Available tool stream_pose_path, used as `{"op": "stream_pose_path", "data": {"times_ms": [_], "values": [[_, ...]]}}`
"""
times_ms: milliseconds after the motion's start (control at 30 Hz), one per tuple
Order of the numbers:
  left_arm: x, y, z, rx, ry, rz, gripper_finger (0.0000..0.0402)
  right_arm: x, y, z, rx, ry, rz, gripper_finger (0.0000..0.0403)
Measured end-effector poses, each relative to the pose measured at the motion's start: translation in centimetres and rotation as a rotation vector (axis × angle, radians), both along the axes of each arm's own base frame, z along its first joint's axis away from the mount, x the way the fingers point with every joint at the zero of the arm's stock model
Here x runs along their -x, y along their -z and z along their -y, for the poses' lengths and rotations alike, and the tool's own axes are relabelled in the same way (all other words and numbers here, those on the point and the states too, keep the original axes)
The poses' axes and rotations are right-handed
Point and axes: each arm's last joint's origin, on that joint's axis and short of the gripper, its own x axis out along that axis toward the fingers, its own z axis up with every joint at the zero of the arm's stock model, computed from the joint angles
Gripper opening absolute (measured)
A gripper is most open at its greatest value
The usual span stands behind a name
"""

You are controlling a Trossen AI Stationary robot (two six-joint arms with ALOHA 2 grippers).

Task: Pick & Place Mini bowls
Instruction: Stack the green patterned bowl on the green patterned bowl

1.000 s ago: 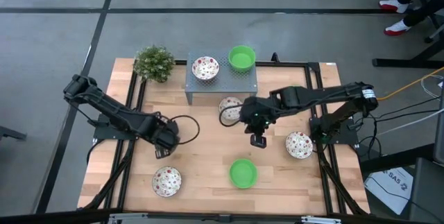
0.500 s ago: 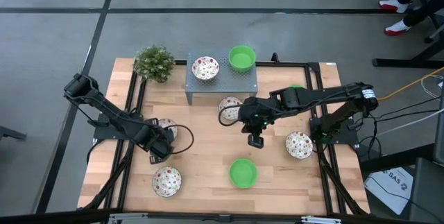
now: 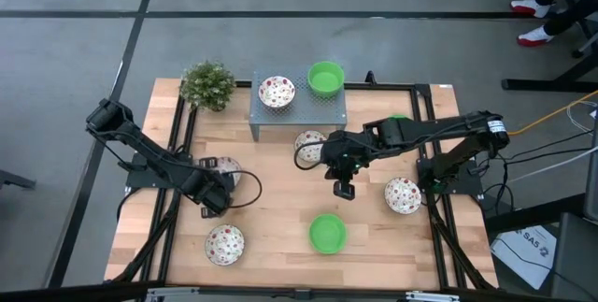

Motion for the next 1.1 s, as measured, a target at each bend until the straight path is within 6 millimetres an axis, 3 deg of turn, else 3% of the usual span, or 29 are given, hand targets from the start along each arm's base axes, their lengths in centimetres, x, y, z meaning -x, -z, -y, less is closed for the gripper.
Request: {"op": "stream_pose_path", "data": {"times_ms": [333,633,1100], "values": [[-0.9,-0.1,0.3,0.004,0.041,0.094,0.0012,0.0,0.0,0.0,0.0,0.0,0.001,0.0025],[-1.1,-0.7,0.7,0.104,0.05,0.151,0.0006,0.0,0.0,0.0,-0.001,0.0,0.004,0.0026],[0.9,-5.0,-0.6,0.273,-0.065,0.392,0.0002,0.0,0.0,0.0,-0.001,0.0,0.004,0.0026]]}}
